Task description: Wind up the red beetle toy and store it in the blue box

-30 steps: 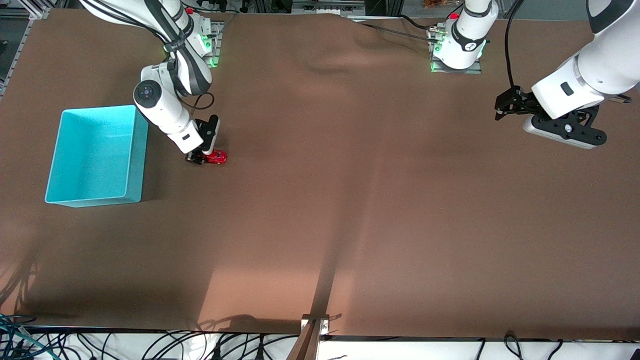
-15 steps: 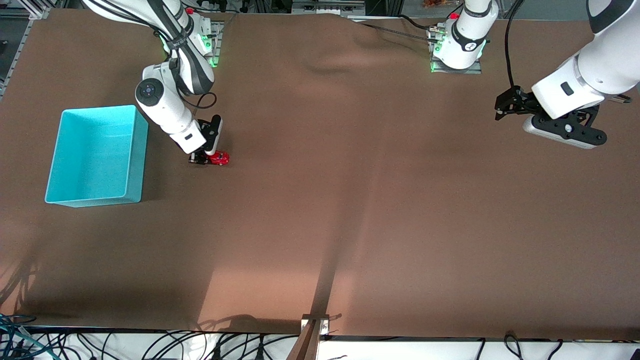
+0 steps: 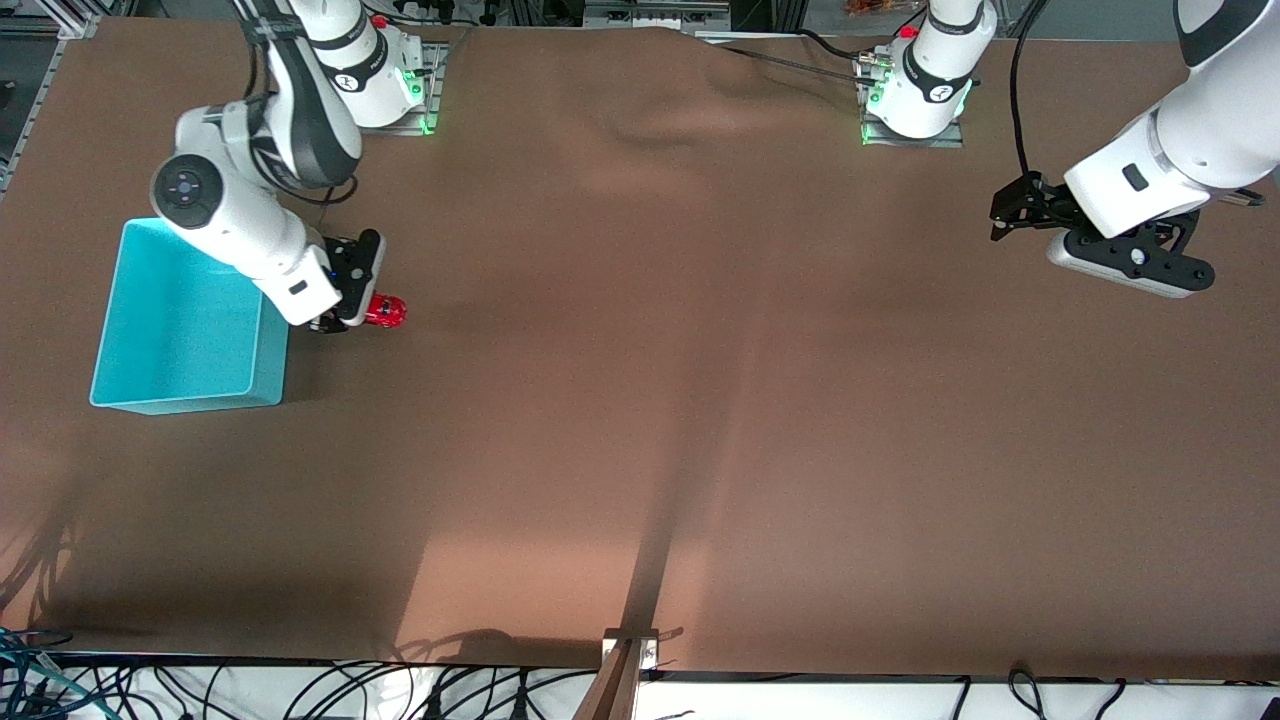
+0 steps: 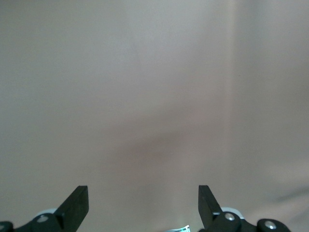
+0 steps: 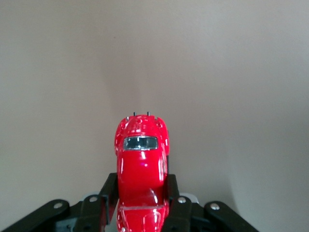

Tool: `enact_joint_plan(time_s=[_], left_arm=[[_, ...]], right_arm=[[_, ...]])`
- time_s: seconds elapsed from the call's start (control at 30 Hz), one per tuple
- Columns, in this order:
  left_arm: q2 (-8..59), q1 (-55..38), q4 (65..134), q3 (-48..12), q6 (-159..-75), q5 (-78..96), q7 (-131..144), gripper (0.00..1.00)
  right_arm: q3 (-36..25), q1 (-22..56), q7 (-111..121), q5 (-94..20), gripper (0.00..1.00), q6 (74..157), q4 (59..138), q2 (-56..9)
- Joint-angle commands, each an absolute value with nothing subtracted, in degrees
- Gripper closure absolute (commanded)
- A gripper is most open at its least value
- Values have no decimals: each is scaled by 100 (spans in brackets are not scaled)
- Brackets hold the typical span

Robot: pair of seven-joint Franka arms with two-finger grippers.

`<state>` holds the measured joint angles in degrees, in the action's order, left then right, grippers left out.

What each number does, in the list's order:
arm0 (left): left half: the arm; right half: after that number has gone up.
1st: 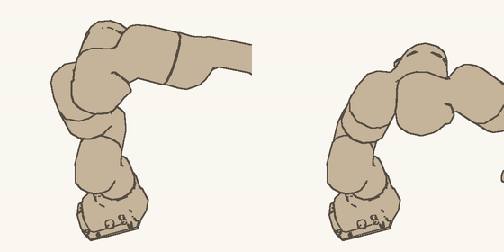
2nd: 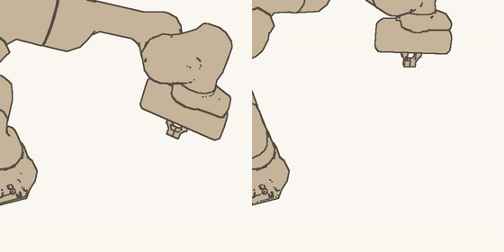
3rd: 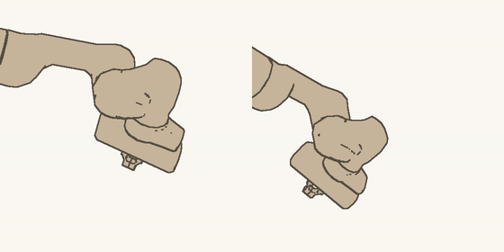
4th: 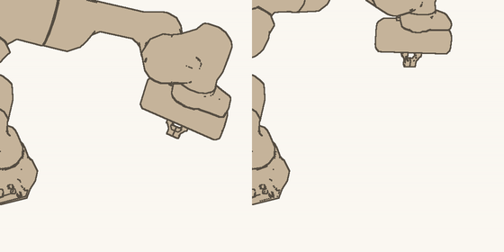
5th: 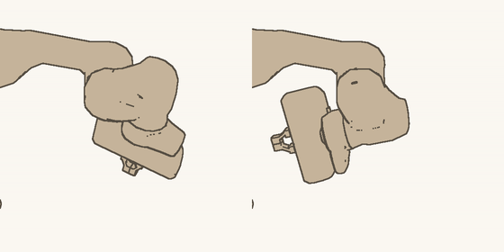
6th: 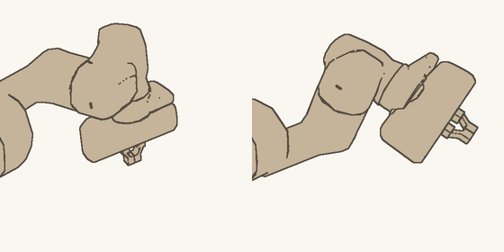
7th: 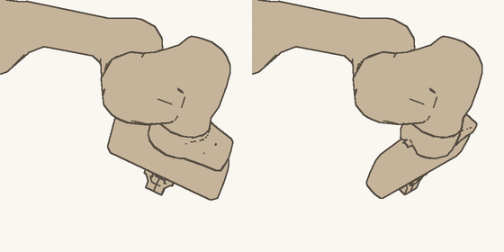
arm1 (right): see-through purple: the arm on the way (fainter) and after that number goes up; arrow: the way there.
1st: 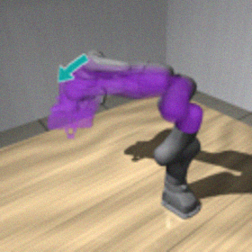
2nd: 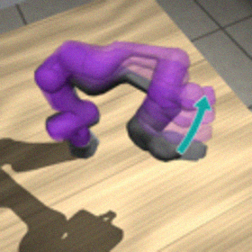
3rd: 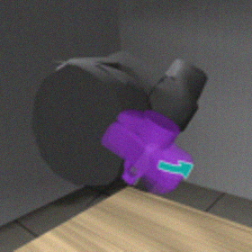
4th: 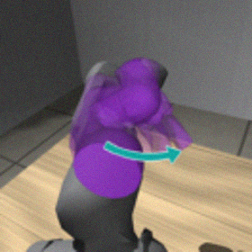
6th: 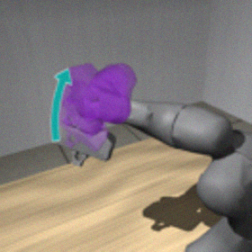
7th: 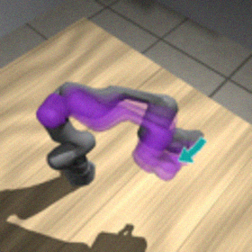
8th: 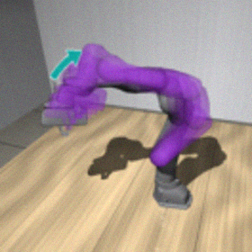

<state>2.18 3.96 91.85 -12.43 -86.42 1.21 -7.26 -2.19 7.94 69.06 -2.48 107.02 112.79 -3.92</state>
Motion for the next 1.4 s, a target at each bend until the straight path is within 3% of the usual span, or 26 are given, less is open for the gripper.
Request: enact_joint_plan(time_s=[0.0, 0.23, 0.6, 0.9, 1.37], left_arm=[[237, 413, 9062, -1248, -8552, 70, -835, 0], [237, 413, 9062, -1248, -8552, 79, -844, 0], [237, 413, 9062, -1248, -8552, 79, -844, 0], [246, 422, 9026, -1248, -8552, 79, -844, 0], [246, 422, 9026, -1248, -8552, 79, -844, 0]], right_arm=[[-676, 773, 6987, -272, 82, 9485, 10310, -563], [-1431, 765, 7505, -272, 82, 9000, 10160, -492], [-2574, 765, 8700, -264, 82, 9070, 10441, -527], [-3128, 765, 10203, -272, 82, 10186, 11486, -536], [-3305, 721, 11539, -352, 82, 12145, 13042, -606]])
